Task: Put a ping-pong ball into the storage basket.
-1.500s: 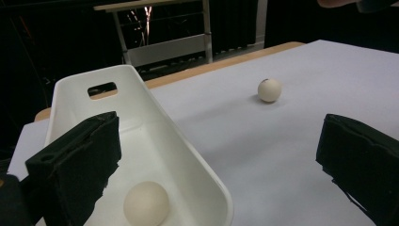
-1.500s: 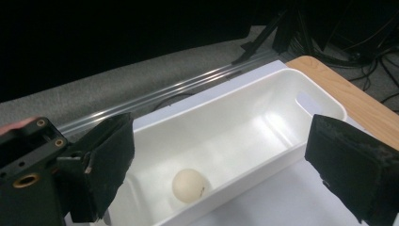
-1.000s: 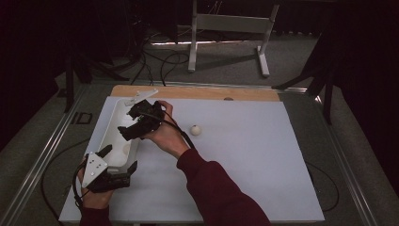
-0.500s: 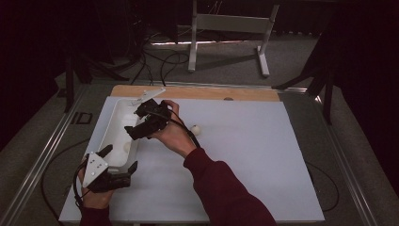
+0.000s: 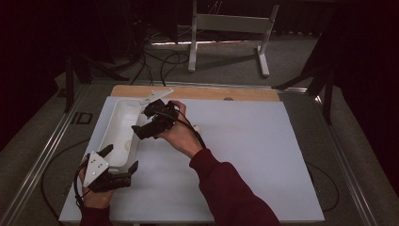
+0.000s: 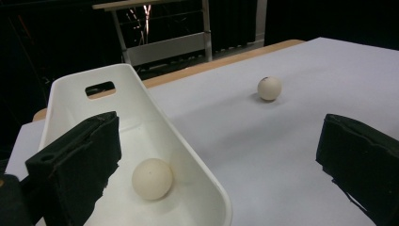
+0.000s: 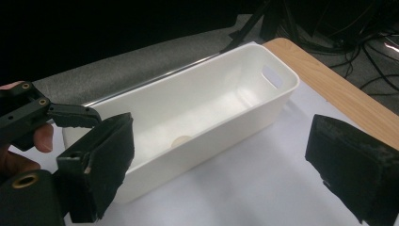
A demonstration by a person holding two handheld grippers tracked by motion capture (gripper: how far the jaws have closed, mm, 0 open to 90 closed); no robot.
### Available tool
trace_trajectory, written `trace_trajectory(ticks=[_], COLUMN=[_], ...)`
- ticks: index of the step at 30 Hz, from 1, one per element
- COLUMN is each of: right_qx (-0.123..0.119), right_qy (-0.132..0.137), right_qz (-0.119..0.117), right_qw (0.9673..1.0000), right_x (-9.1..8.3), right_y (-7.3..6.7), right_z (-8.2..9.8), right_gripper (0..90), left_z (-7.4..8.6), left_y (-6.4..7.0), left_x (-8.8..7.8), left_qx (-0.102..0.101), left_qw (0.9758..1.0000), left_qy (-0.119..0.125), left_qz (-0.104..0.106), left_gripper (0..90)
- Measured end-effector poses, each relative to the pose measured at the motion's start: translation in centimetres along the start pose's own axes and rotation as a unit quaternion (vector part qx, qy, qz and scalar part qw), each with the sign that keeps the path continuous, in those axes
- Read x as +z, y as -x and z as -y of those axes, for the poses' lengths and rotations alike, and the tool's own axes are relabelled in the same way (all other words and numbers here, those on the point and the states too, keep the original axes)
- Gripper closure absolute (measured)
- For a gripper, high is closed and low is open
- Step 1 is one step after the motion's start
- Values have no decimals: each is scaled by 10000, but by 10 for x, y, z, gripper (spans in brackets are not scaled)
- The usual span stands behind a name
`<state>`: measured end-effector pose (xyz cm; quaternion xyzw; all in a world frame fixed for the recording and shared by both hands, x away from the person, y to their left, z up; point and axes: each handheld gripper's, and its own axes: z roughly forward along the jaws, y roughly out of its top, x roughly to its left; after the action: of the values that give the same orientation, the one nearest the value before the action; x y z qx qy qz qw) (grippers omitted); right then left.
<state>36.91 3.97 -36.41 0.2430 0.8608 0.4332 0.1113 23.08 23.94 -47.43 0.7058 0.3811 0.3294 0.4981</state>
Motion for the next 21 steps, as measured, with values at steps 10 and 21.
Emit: trace_trajectory(ticks=[10,21], right_qx=[61,105], right_qy=[26,39], right_qz=[41,88], right_qw=[10000,9999], right_x=[-5,-10], right_y=[5,11], right_z=[4,7], right_gripper=[81,81], left_z=[0,0], left_y=[1,1], left_x=[1,0], left_qx=[9,-4], left_qw=[10000,10000], left_qy=[-17,11], left_qz=[4,-11], left_gripper=[12,11])
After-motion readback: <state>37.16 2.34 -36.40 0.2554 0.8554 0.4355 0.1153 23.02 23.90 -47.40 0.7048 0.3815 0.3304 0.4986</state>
